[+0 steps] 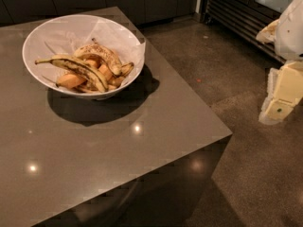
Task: Pick banana from white bowl
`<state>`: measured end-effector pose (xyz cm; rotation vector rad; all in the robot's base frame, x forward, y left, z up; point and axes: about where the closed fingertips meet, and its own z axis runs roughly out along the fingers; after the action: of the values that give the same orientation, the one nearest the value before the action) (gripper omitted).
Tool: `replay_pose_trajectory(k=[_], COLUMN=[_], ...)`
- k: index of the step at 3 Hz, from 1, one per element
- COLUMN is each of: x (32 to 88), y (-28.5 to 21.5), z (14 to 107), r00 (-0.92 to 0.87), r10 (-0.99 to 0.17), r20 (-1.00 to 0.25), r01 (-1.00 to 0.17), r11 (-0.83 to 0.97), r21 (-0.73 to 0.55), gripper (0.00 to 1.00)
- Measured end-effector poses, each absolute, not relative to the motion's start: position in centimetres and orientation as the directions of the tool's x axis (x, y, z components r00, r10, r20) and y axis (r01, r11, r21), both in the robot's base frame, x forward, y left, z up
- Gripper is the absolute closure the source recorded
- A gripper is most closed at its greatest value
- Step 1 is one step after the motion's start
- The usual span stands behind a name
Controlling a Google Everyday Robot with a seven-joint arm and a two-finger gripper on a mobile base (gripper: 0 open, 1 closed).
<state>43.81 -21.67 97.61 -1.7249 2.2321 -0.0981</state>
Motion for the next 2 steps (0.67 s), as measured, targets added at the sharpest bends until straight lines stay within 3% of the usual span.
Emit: replay_pose_trajectory(k=[2], x=[45.9], y=[-20.1], z=[99.2], r00=[-0.204], r10=[-0.954], r20=[-0.22], r01=[-0.94], r11=[0.254], r21=[-0.228], gripper=[0.0])
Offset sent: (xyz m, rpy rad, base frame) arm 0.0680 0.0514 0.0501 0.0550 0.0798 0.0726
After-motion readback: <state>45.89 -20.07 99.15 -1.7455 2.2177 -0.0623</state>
